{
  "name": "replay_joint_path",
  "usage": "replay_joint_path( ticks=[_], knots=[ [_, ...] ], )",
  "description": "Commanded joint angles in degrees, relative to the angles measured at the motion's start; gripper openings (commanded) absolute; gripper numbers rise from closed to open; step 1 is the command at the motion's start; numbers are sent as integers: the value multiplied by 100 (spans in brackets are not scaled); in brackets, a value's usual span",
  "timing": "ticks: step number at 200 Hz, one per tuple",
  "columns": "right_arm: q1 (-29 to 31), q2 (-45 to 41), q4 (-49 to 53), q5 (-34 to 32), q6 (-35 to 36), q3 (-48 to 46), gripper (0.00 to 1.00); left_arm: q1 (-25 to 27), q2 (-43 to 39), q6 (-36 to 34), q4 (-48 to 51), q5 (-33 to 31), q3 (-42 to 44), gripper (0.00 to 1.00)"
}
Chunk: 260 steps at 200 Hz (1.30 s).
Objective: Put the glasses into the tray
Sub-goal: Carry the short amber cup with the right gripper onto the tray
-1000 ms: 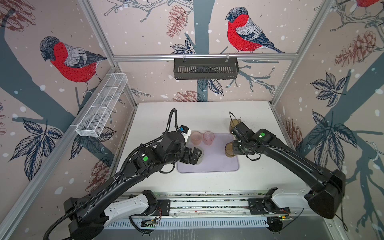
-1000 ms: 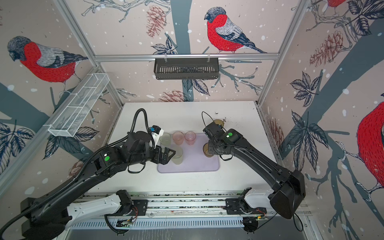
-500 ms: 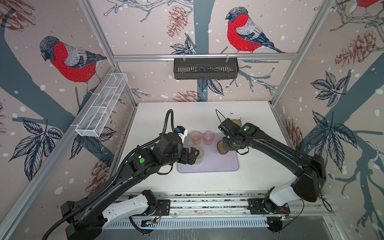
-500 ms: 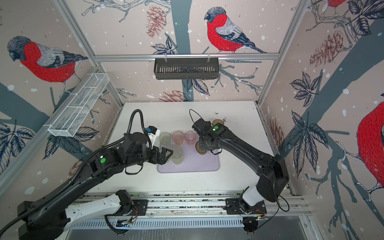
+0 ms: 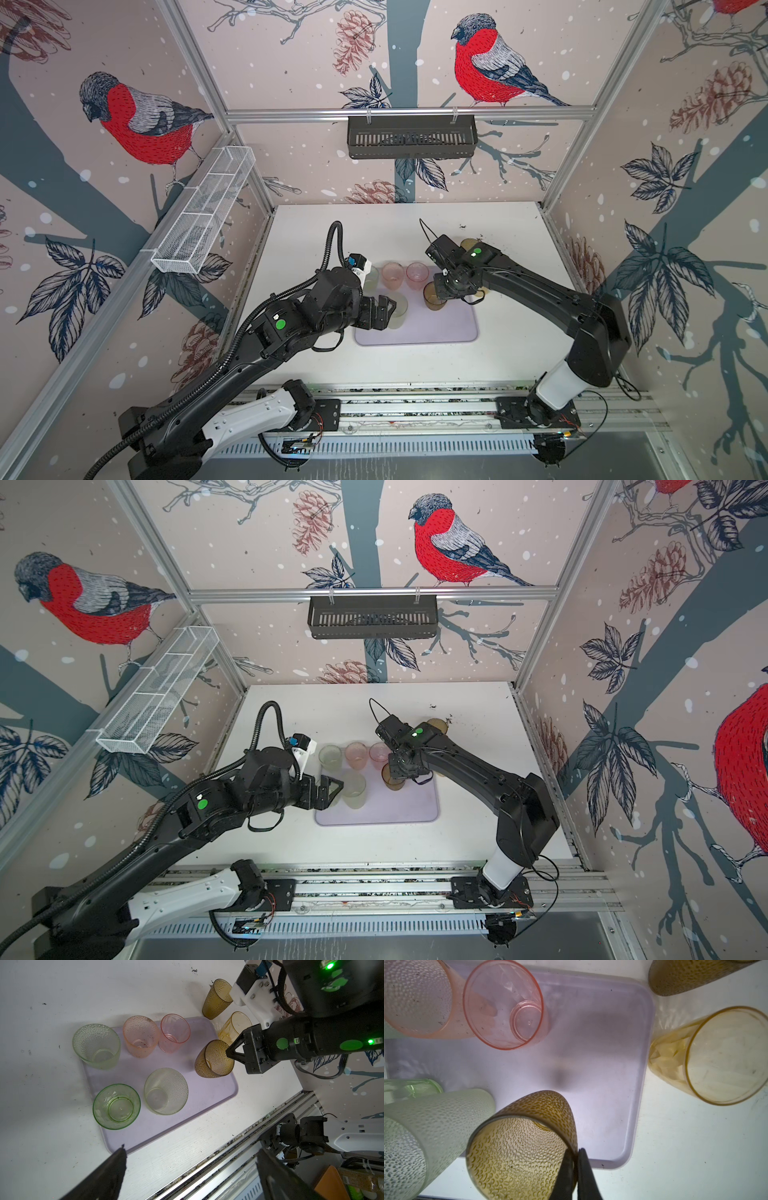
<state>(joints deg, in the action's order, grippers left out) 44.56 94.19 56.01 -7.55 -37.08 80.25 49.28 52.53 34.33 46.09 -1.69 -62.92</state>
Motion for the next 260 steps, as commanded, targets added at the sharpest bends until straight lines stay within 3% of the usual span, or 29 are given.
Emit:
replay_joint_path(
  ticks=[1, 152, 260],
  knots=[
    [25, 47, -103, 103, 130, 28, 0, -6, -62, 107, 33, -102, 23, 97],
    [207, 273, -512, 419, 96, -308, 0, -20, -34, 75, 7, -128, -25, 97],
    [256, 469, -617, 568, 125, -335, 0, -16, -343, -155, -193, 251, 370, 98]
  ],
)
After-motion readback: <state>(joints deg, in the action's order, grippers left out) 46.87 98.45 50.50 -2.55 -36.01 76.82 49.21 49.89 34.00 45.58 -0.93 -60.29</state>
